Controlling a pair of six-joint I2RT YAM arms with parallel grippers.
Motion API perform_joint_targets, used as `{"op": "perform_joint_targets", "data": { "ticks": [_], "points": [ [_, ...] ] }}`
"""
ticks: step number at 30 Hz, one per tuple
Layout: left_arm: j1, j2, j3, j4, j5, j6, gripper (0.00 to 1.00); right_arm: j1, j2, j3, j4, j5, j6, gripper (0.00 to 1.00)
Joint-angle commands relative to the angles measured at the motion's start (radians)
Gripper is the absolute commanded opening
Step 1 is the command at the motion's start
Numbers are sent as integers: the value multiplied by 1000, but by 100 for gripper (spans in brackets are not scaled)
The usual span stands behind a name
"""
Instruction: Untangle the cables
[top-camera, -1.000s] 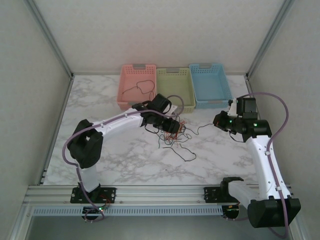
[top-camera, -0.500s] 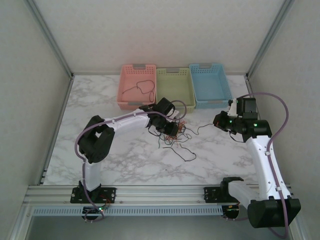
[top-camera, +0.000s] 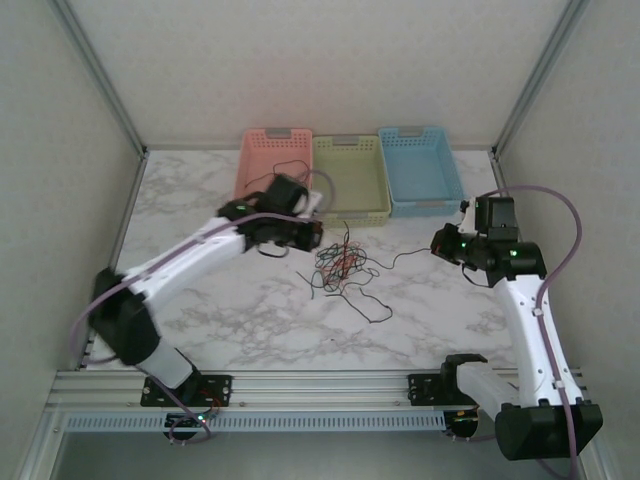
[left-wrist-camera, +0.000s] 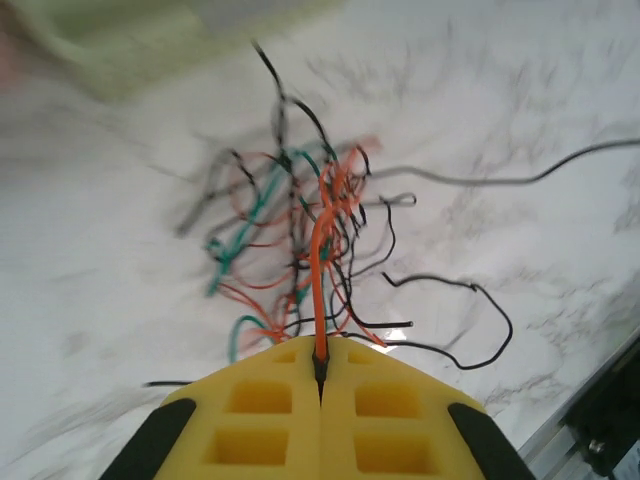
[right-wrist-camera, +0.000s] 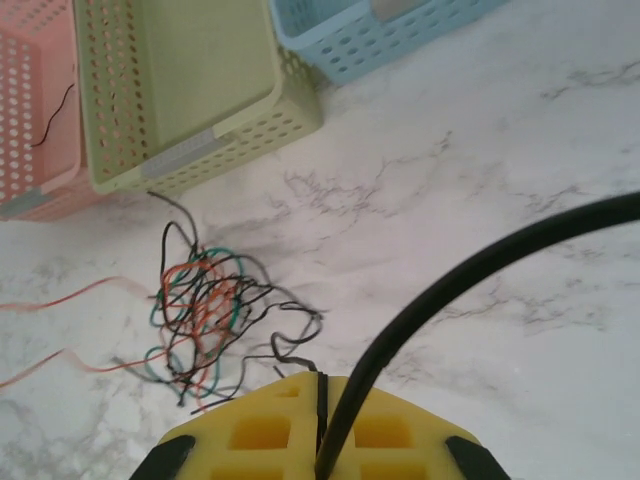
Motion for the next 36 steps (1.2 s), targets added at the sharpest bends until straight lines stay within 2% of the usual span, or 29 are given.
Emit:
{"op": "perform_joint_targets", "data": {
  "ticks": [1,5,10,17,25,36],
  "points": [
    [92,-206,-24,-180,-92,13,0,7,-21,66,-35,98,-27,0],
    [178,-381,18,-307,-156,32,0,7,-8,94,-44,151,-26,0],
    [237,-507,83,-416,-294,61,0,6,10,125,-69,232,-34,0],
    [277,-551,186,-519,-573,108,0,6,55,149,-116,424,-50,0],
    [287,-562,267,-567,-764,153,0,6,138,162,-142,559,-57,0],
    [289,-565,288,-570,-788,170,0,6,189,133,-112,617,-61,0]
  ]
}}
